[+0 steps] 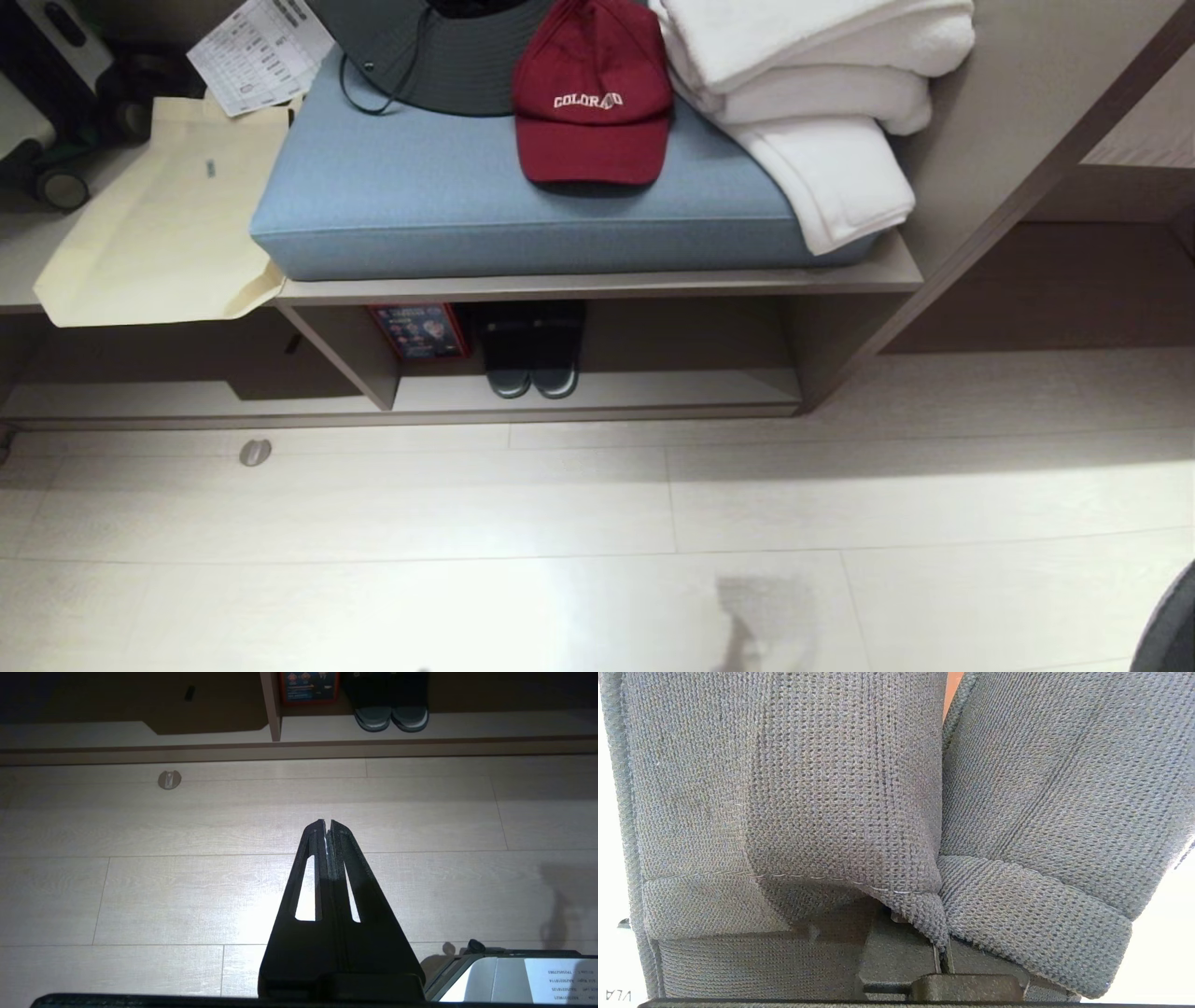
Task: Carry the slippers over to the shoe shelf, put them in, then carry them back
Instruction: Place the slippers into the shoe cabinet
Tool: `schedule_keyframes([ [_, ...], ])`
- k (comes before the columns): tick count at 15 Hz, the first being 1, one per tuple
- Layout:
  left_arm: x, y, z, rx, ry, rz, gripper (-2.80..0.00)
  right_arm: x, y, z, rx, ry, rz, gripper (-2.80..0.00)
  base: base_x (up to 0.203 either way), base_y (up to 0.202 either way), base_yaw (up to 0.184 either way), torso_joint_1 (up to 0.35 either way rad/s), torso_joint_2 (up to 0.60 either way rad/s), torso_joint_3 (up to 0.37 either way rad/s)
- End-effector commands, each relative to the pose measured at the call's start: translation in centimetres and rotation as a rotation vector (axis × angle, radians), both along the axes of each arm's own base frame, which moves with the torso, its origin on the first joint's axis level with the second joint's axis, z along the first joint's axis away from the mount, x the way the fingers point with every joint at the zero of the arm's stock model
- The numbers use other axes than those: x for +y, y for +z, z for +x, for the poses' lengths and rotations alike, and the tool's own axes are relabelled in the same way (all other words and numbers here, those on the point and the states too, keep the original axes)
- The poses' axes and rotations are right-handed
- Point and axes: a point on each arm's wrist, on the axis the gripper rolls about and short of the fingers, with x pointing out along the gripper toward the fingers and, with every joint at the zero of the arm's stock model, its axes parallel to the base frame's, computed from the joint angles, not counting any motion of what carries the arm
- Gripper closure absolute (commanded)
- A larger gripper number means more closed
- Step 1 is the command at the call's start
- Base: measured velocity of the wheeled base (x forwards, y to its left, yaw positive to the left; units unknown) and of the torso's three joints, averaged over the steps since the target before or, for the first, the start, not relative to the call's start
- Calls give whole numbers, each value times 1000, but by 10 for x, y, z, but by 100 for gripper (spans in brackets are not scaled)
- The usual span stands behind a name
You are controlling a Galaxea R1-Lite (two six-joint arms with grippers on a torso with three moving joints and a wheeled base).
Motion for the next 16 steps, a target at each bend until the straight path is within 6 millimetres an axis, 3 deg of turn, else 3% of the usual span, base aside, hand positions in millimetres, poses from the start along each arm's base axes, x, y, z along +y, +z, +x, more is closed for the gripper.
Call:
schedule_keyframes([
  [1, 0, 0, 0, 1, 0, -1, 0, 0, 0, 0, 1, 1, -1, 0, 0, 0, 0, 6, 2, -197],
  [16, 0, 0, 0, 1, 0, -2, 0, 0, 0, 0, -1, 1, 1, 0, 0, 0, 0, 2, 3, -197],
])
